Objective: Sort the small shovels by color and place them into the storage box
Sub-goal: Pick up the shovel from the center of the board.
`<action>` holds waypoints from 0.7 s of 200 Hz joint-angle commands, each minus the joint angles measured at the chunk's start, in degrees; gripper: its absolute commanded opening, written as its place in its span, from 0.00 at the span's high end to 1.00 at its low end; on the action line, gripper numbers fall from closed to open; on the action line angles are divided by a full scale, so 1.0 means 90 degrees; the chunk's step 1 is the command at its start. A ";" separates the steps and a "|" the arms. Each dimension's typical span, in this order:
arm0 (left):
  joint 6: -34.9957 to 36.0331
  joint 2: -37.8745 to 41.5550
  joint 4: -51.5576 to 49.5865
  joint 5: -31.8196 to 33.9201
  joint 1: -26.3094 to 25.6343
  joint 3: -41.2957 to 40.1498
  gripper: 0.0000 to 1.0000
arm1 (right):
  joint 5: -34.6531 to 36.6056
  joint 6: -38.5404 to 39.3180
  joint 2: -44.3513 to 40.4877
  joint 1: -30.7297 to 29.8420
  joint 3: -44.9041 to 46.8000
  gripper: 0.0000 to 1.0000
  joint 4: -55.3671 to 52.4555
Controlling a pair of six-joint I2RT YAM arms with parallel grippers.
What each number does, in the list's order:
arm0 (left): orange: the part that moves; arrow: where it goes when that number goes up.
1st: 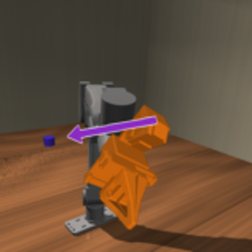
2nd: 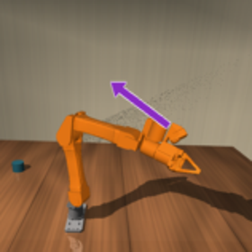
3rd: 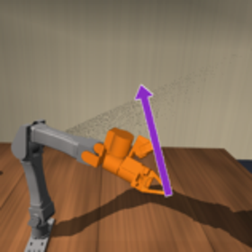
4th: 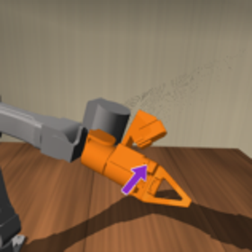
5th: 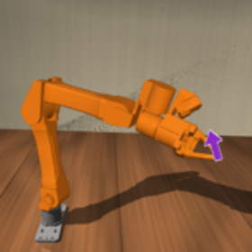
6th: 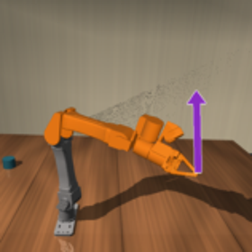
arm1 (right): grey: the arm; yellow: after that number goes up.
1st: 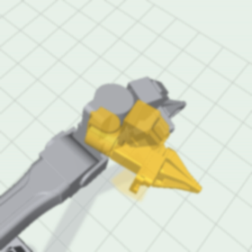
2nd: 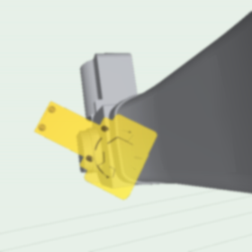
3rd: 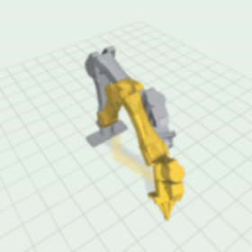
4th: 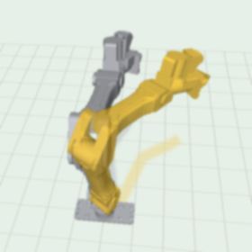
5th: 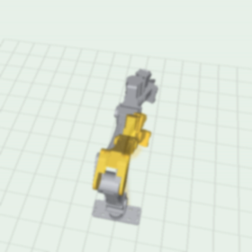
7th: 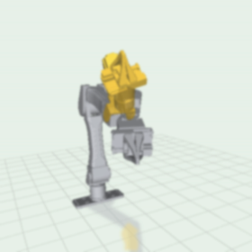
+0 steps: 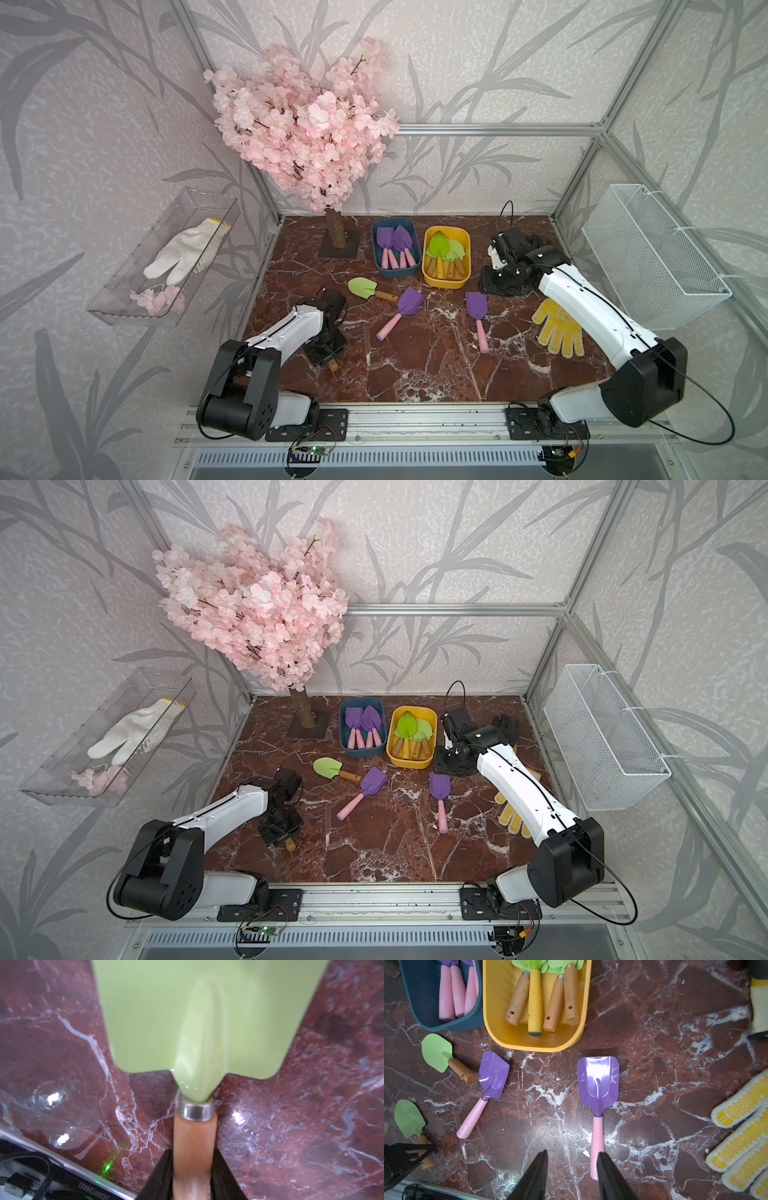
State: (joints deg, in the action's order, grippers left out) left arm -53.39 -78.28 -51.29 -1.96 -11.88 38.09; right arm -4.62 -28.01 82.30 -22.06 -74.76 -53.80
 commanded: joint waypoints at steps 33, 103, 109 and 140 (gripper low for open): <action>0.0145 0.0242 -0.0260 0.0009 0.0035 0.0090 0.75 | -0.0053 -0.0020 0.0069 0.0026 -0.0033 0.57 0.0072; 0.0405 0.0886 -0.0767 -0.0105 0.0012 0.0721 0.83 | -0.0061 -0.0027 -0.0053 0.0020 -0.0011 0.57 0.0043; 0.0460 0.0950 -0.0791 -0.0117 0.0000 0.0797 0.83 | -0.0058 -0.0023 -0.0064 0.0025 -0.0013 0.57 0.0040; 0.0813 0.1024 -0.0811 -0.0472 -0.0159 0.1322 0.88 | -0.0014 -0.0004 -0.0157 0.0028 -0.0048 0.57 -0.0012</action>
State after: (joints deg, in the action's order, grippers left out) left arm -49.52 -70.06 -56.66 -3.90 -12.12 45.63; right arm -5.04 -28.01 82.35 -22.04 -74.76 -53.80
